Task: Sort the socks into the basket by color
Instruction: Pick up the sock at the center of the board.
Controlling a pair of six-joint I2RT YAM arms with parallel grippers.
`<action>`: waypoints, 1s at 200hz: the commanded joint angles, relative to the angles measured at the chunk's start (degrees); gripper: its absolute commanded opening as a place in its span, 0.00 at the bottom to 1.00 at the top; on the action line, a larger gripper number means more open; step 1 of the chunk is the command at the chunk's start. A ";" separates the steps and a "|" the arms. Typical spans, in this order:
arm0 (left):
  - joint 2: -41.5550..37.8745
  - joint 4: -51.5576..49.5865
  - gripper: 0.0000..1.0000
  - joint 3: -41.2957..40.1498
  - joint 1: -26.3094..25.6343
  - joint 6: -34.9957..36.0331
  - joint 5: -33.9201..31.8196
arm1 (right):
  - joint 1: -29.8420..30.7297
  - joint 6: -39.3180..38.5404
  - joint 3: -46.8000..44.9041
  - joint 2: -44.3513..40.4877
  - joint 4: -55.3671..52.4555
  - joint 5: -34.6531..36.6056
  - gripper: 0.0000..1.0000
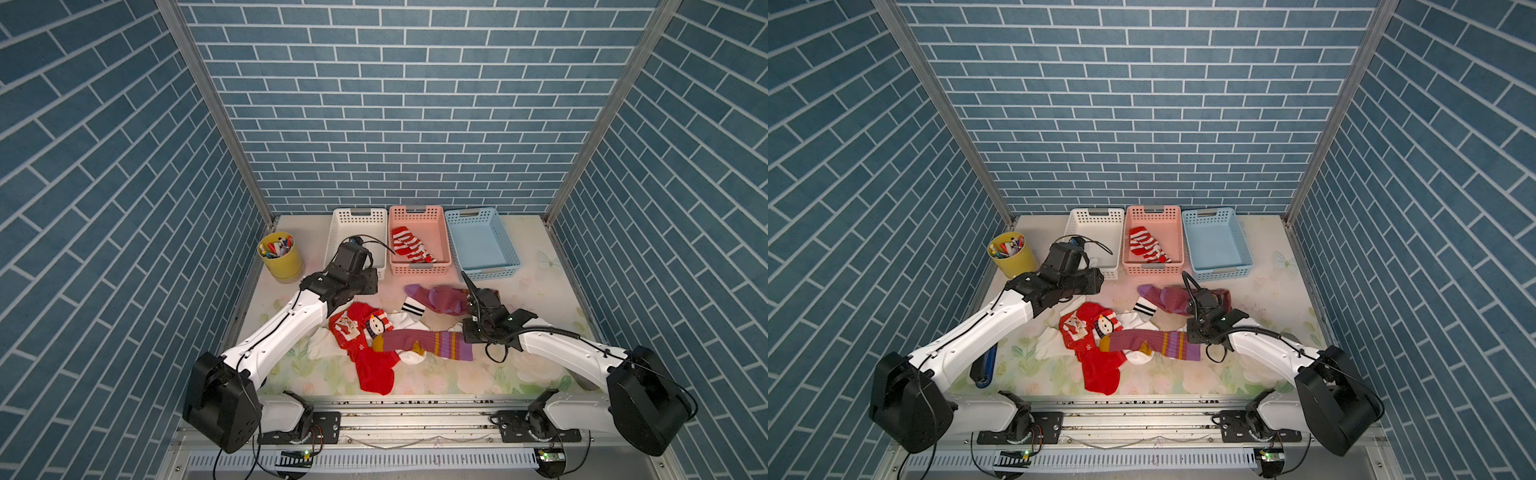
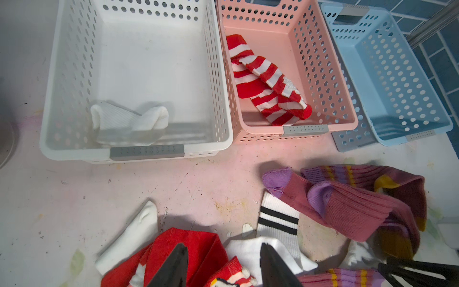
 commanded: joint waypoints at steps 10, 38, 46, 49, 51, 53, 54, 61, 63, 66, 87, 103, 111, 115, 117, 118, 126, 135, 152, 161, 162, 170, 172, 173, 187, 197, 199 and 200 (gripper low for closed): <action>-1.25 -1.00 0.53 -0.78 -0.38 -0.29 -0.83 | 0.21 2.77 0.35 1.69 1.43 1.77 0.30; -2.40 -1.25 0.53 -1.51 -0.60 -0.34 -1.22 | 0.22 2.78 0.29 3.22 2.24 0.40 0.31; -2.68 -1.08 0.54 -1.81 -0.56 -0.39 -1.41 | 0.26 2.85 0.14 3.49 2.33 0.25 0.31; -2.75 -1.11 0.54 -1.88 -0.62 -0.51 -1.48 | 0.22 2.93 0.05 3.58 2.41 0.34 0.31; -2.83 -1.11 0.54 -1.92 -0.60 -0.46 -1.43 | 0.19 2.95 -0.04 3.59 2.42 0.32 0.31; -2.87 -1.11 0.54 -1.92 -0.61 -0.49 -1.44 | 0.21 3.02 -0.08 3.66 2.42 0.36 0.31; -2.87 -1.11 0.54 -1.97 -0.59 -0.48 -1.49 | 0.21 3.03 -0.09 3.67 2.42 0.37 0.31; -2.99 -1.04 0.54 -2.08 -0.57 -0.55 -1.48 | 0.24 3.07 -0.29 3.72 2.51 0.64 0.31; -3.04 -1.14 0.54 -2.10 -0.63 -0.53 -1.52 | 0.22 3.12 -0.41 3.69 2.51 0.57 0.31; -3.15 -1.19 0.54 -2.10 -0.61 -0.49 -1.46 | 0.22 3.15 -0.48 3.68 2.58 0.75 0.31; -3.40 -1.38 0.54 -2.19 -0.56 -0.55 -1.40 | 0.22 3.30 -0.97 3.51 3.07 0.46 0.29; -3.72 -1.45 0.54 -2.32 -0.67 -0.56 -1.41 | 0.28 3.39 -1.29 3.35 3.19 0.28 0.24; -4.02 -1.46 0.54 -2.52 -0.68 -0.57 -1.39 | 0.22 3.39 -1.35 3.26 3.31 0.23 0.22; -4.05 -1.44 0.54 -2.61 -0.70 -0.60 -1.49 | 0.21 3.39 -1.41 3.24 3.30 0.19 0.20; -4.12 -1.50 0.54 -2.62 -0.71 -0.63 -1.50 | 0.21 3.39 -1.39 3.20 3.26 0.18 0.20; -4.20 -1.53 0.54 -2.67 -0.72 -0.64 -1.47 | 0.21 3.39 -1.41 3.17 3.19 0.19 0.19; -4.45 -1.52 0.54 -2.88 -0.65 -0.65 -1.64 | 0.23 3.35 -1.43 3.07 3.17 0.13 0.17; -4.67 -1.61 0.54 -3.07 -0.67 -0.69 -1.71 | 0.21 3.31 -1.50 2.93 3.17 0.13 0.12; -5.12 -1.81 0.54 -3.22 -0.66 -0.68 -1.89 | 0.19 3.31 -1.36 2.55 2.91 0.37 0.03; -5.34 -1.89 0.54 -3.29 -0.67 -0.66 -2.02 | 0.17 3.22 -1.23 2.29 2.82 0.28 0.01; -5.43 -1.90 0.54 -3.31 -0.66 -0.65 -2.04 | 0.19 3.22 -1.24 2.24 2.84 0.29 0.00; -5.52 -2.06 0.54 -3.33 -0.69 -0.71 -2.06 | 0.17 3.14 -1.02 1.89 2.47 0.19 0.00; -5.59 -2.05 0.54 -3.33 -0.68 -0.68 -2.08 | 0.20 3.09 -0.92 1.78 2.37 0.22 0.00; -5.64 -2.02 0.54 -3.33 -0.66 -0.71 -2.07 | 0.21 3.06 -0.86 1.72 2.35 0.21 0.00; -6.02 -2.34 0.54 -3.42 -0.72 -0.65 -2.18 | 0.22 2.78 -0.15 0.53 1.21 0.22 0.00; -6.34 -2.51 0.54 -3.49 -0.70 -0.67 -2.38 | 0.22 2.45 0.58 -0.82 0.07 0.54 0.00; -6.43 -2.54 0.55 -3.50 -0.68 -0.65 -2.38 | 0.22 2.37 0.71 -1.09 -0.19 0.55 0.00; -6.46 -2.58 0.55 -3.51 -0.66 -0.65 -2.44 | 0.21 2.31 0.79 -1.26 -0.24 0.51 0.00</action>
